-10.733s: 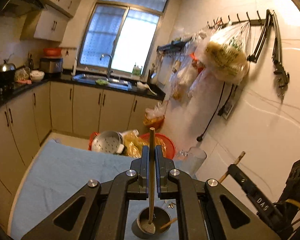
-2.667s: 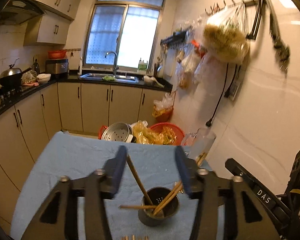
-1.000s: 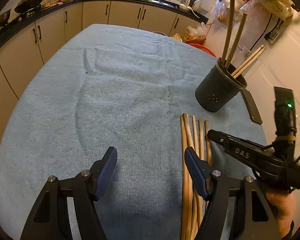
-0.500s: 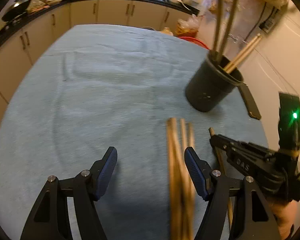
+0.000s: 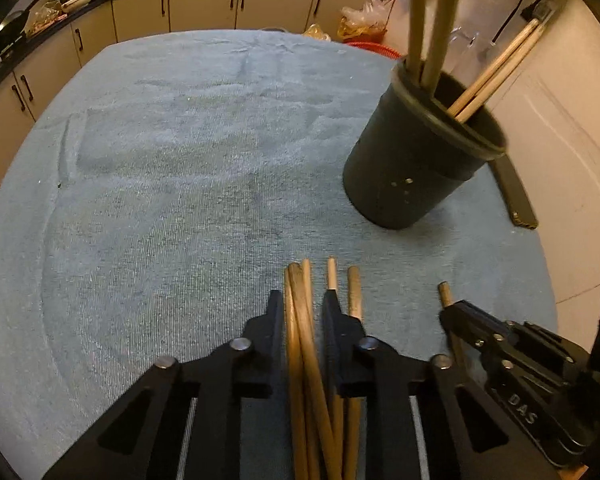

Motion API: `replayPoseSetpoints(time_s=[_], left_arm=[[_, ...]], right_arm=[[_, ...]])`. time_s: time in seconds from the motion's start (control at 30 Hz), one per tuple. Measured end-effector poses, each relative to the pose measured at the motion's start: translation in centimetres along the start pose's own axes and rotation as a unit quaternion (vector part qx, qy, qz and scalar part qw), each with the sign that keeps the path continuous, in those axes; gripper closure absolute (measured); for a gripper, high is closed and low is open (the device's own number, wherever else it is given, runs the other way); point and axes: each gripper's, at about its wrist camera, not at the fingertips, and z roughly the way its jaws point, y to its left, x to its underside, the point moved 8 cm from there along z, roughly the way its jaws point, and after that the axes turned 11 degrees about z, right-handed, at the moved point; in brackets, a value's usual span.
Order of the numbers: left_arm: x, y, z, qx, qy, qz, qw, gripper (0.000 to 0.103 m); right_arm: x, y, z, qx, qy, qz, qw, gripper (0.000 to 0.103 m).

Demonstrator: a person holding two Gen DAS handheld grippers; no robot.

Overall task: Organize utensils
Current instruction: 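Lift the left gripper's chopstick toward the cup while the right gripper lifts its own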

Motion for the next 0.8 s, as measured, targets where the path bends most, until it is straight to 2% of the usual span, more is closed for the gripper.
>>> replayPoseSetpoints(time_s=[0.07, 0.2, 0.43, 0.7, 0.8], left_arm=[[-0.1, 0.1, 0.3, -0.002, 0.000, -0.001, 1.0000, 0.093], [-0.3, 0.5, 0.1, 0.006, -0.012, -0.010, 0.9999, 0.095], [-0.3, 1.6, -5.0, 0.029, -0.068, -0.027, 0.9969, 0.096], [0.5, 2.8, -13.9, 0.035, -0.150, -0.039, 0.9873, 0.096], [2.5, 2.9, -17.2, 0.043, -0.171, -0.044, 0.9833, 0.096]], right_arm=[[0.0, -0.1, 0.1, -0.003, -0.001, 0.001, 1.000, 0.095], [-0.1, -0.6, 0.2, -0.008, -0.001, 0.005, 1.000, 0.095], [0.1, -0.7, -0.9, -0.025, -0.010, 0.017, 0.999, 0.095], [-0.5, 0.8, -8.2, -0.049, -0.096, 0.003, 0.994, 0.095], [-0.2, 1.5, -10.8, -0.058, -0.122, 0.000, 0.991, 0.095]])
